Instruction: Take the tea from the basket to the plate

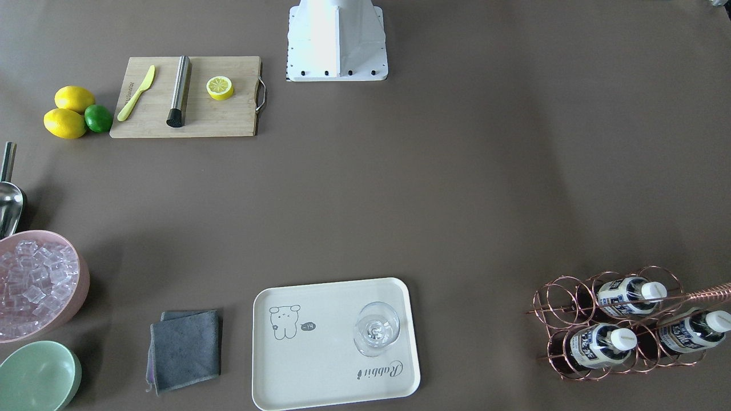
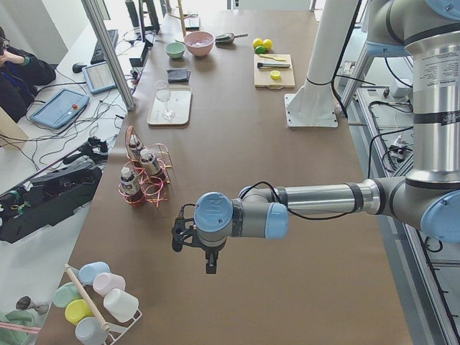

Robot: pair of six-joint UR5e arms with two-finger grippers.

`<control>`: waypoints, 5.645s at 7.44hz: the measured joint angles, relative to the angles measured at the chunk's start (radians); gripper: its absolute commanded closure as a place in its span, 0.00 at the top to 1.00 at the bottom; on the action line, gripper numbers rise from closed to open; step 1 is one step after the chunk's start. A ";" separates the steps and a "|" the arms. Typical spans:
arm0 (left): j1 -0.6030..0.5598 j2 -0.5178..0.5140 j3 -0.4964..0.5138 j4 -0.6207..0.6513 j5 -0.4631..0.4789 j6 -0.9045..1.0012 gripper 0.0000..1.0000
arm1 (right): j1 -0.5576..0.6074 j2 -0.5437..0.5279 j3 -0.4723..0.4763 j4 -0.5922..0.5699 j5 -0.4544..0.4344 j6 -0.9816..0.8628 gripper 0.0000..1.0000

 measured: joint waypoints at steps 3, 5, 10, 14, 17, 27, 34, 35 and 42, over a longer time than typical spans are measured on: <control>0.003 -0.017 0.001 0.000 -0.001 -0.001 0.98 | 0.000 0.001 0.000 0.000 0.000 0.000 1.00; 0.005 -0.031 -0.004 0.001 -0.001 -0.001 0.98 | 0.000 0.001 0.000 -0.001 0.000 0.000 1.00; -0.051 -0.071 -0.087 0.007 0.017 0.224 0.98 | -0.001 0.002 0.000 0.000 -0.001 0.000 1.00; 0.033 -0.279 -0.097 -0.004 0.019 0.301 0.98 | 0.001 -0.007 0.000 -0.001 -0.002 0.000 1.00; 0.190 -0.400 -0.020 -0.161 0.042 0.412 0.98 | 0.001 -0.007 -0.002 0.000 -0.001 0.000 1.00; 0.289 -0.793 0.208 0.089 0.121 0.990 0.97 | -0.022 -0.005 -0.008 0.010 -0.091 -0.011 1.00; 0.290 -0.811 0.283 0.084 0.115 1.028 0.19 | -0.022 -0.004 -0.008 0.009 -0.094 -0.012 1.00; 0.292 -0.809 0.283 0.085 0.115 1.038 0.00 | -0.022 -0.004 -0.008 0.009 -0.094 -0.012 1.00; 0.258 -0.806 0.209 0.173 0.094 1.065 0.00 | -0.022 -0.004 -0.008 0.009 -0.094 -0.011 1.00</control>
